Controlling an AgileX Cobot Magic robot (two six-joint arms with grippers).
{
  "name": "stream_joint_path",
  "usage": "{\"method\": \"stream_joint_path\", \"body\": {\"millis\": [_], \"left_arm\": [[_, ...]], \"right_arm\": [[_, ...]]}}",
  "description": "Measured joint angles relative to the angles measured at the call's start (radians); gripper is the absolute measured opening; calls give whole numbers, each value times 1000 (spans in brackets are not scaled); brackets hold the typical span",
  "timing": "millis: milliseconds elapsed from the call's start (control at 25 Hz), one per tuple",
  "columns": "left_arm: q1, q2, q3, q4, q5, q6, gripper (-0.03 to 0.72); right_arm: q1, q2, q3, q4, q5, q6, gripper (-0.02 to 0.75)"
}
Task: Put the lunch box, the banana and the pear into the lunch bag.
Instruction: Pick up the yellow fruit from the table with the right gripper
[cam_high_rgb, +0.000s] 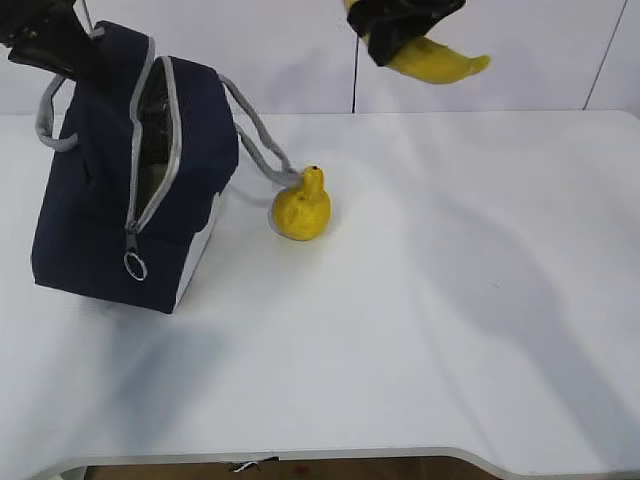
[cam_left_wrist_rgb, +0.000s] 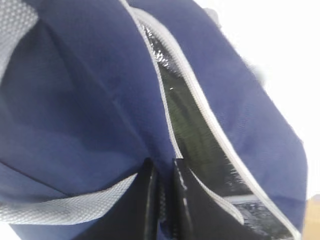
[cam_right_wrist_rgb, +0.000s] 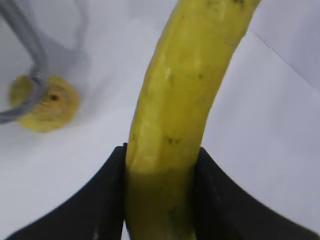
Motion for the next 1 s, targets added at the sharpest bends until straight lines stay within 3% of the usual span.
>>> {"method": "stream_joint_path", "body": {"millis": [200,360,560,1000], "left_arm": [[0,0,0,-107,1,0,26],[0,0,0,-131,2,0,26],[0,0,0,-143,4,0,26],[0,0,0,-159,4,6,25]], "right_arm": [[0,-12,-2,425,0,2,286],[2,2,-2,666,0,-16,286],[2,68,-2,832,0,-35,286],[2,225,-2,1010,-17,-39,286]]}}
